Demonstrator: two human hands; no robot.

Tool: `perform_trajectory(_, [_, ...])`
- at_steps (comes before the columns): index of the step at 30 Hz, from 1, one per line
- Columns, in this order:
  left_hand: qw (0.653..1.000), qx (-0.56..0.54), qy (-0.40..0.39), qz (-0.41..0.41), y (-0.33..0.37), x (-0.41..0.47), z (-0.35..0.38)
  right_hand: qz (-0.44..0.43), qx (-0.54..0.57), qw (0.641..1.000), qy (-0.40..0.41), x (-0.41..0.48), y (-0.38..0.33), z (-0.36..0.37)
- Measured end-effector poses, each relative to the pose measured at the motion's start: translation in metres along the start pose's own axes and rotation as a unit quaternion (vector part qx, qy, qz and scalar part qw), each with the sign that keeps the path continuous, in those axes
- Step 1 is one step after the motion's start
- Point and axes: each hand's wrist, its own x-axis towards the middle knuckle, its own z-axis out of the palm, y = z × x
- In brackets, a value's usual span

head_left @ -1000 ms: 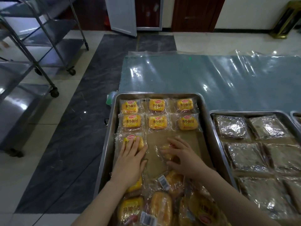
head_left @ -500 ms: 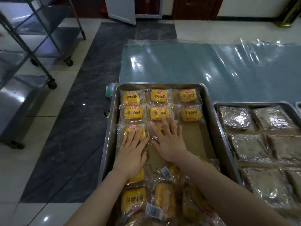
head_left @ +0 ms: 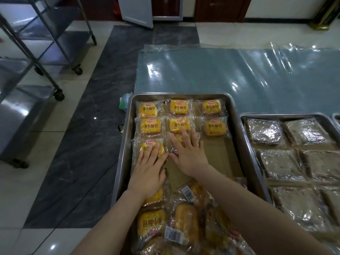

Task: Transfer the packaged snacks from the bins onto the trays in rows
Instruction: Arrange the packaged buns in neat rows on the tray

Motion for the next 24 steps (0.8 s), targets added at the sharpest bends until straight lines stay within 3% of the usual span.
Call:
perform_trajectory(6, [1.000, 0.010, 0.007, 0.003, 0.000, -0.001, 0.001, -0.007, 0.023, 1.000, 0.002, -0.005, 0.001, -0.008])
perform_trajectory(11, [0.997, -0.010, 0.072, 0.019, 0.005, -0.011, -0.006, 0.011, 0.099, 0.995, 0.019, -0.028, 0.016, -0.036])
perform_trajectory(14, [0.991, -0.042, 0.126, 0.027, 0.012, -0.017, -0.013, 0.043, 0.160, 0.985, -0.037, -0.058, 0.037, -0.049])
perform_trajectory(17, [0.979, -0.100, 0.176, -0.033, 0.011, -0.021, -0.026, 0.036, 0.148, 0.979, -0.133, -0.093, 0.052, -0.051])
perform_trajectory(24, [0.966, -0.202, 0.060, -0.148, 0.010, -0.062, -0.016, 0.091, 0.201, 0.970, -0.105, -0.124, 0.051, -0.043])
